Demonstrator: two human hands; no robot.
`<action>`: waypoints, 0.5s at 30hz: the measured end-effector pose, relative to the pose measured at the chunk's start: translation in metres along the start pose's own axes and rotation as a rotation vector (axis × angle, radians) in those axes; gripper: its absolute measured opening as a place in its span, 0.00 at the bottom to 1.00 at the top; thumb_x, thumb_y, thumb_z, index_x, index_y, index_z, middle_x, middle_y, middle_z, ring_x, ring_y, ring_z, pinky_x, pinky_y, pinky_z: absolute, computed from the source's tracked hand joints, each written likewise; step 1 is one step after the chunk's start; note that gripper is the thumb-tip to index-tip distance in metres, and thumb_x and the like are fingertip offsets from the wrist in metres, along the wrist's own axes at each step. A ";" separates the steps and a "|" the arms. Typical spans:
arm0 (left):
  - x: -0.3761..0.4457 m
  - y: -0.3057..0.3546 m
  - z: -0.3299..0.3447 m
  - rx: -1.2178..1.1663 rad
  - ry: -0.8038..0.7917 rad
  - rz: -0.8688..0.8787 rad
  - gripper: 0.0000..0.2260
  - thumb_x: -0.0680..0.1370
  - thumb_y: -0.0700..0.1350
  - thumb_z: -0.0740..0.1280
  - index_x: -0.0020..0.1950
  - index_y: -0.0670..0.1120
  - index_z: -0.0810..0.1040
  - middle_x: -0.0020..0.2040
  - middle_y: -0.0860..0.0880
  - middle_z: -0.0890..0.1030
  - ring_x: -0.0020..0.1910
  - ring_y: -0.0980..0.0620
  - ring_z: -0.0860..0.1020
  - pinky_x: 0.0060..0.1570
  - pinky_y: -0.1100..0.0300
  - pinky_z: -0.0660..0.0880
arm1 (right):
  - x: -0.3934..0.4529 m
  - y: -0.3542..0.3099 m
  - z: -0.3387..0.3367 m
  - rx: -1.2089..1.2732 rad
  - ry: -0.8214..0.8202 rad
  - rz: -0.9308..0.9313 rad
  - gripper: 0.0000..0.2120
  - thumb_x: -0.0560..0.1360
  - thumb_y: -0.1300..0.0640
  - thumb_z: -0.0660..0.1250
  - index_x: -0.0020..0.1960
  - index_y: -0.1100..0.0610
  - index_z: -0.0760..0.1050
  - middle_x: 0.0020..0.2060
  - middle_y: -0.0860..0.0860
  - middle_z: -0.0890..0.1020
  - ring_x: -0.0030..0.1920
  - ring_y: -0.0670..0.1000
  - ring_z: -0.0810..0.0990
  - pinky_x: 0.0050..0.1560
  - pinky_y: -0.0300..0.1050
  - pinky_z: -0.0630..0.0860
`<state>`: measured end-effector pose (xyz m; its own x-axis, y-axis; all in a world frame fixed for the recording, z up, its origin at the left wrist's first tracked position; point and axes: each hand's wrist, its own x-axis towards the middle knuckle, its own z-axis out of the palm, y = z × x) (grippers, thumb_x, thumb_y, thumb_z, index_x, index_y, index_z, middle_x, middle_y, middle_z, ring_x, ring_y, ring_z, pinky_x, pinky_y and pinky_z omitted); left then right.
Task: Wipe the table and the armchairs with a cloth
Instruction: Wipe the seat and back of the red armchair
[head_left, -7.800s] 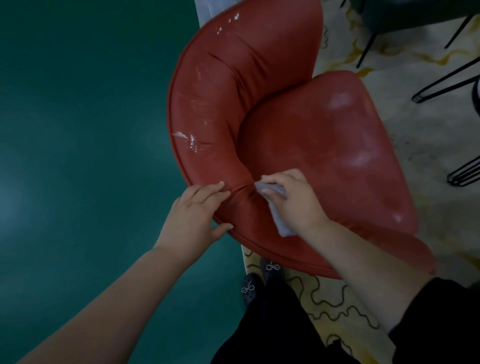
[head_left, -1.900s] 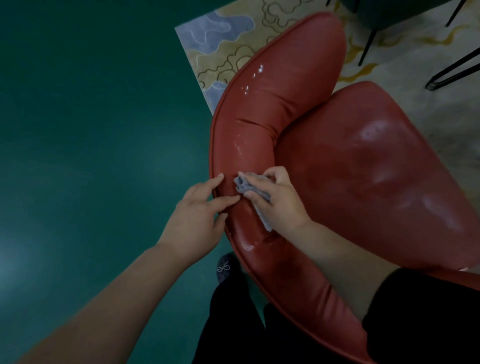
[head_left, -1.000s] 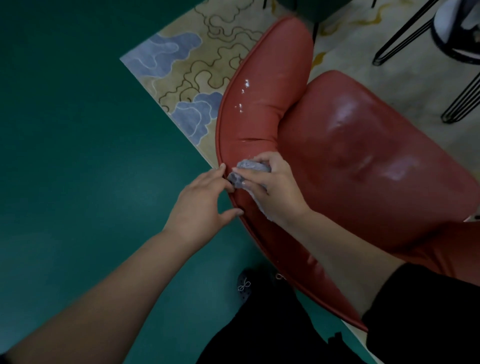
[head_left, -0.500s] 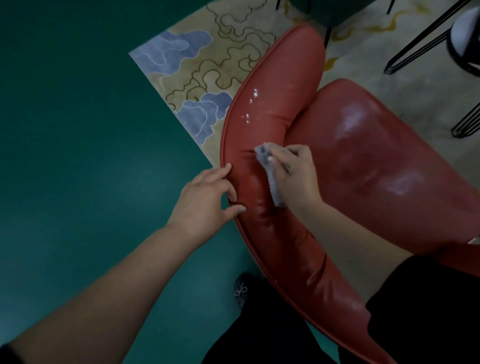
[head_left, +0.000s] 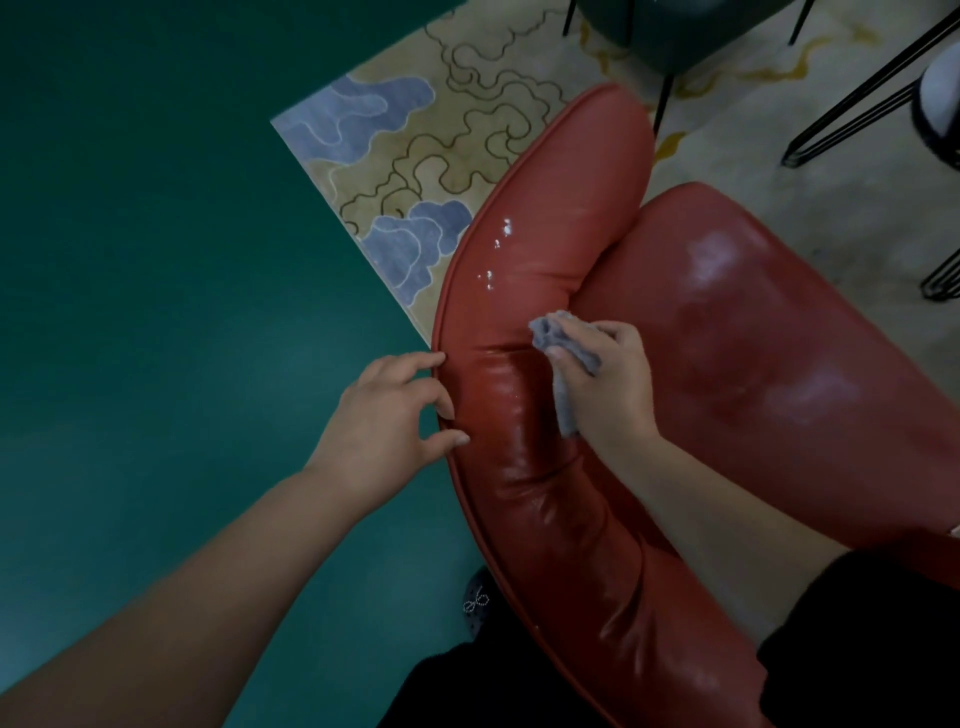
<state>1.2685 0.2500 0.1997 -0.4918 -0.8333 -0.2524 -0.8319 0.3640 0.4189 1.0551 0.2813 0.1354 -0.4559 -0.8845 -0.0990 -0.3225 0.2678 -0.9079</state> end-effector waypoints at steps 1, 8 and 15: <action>0.000 -0.001 0.000 0.004 0.005 -0.001 0.10 0.68 0.55 0.75 0.43 0.52 0.80 0.68 0.55 0.71 0.67 0.52 0.66 0.66 0.52 0.64 | 0.004 -0.006 0.002 0.022 0.022 -0.022 0.16 0.73 0.58 0.70 0.58 0.43 0.78 0.52 0.44 0.71 0.53 0.36 0.73 0.55 0.22 0.65; 0.003 0.001 0.005 0.014 0.022 0.007 0.12 0.67 0.55 0.76 0.42 0.50 0.77 0.65 0.51 0.72 0.64 0.49 0.69 0.63 0.52 0.67 | 0.007 -0.024 0.022 -0.256 -0.359 -0.310 0.14 0.74 0.59 0.68 0.55 0.44 0.81 0.57 0.47 0.67 0.60 0.48 0.69 0.60 0.38 0.69; 0.015 -0.005 0.000 0.026 0.000 0.063 0.11 0.70 0.58 0.71 0.38 0.52 0.77 0.60 0.53 0.72 0.62 0.52 0.69 0.60 0.52 0.68 | 0.005 -0.019 0.007 -0.380 -0.344 -0.341 0.09 0.75 0.59 0.68 0.51 0.49 0.83 0.55 0.55 0.71 0.56 0.56 0.72 0.52 0.52 0.75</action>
<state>1.2656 0.2352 0.1939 -0.5436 -0.8084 -0.2260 -0.8055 0.4267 0.4111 1.0642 0.2690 0.1495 -0.0017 -0.9999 -0.0121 -0.7047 0.0098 -0.7095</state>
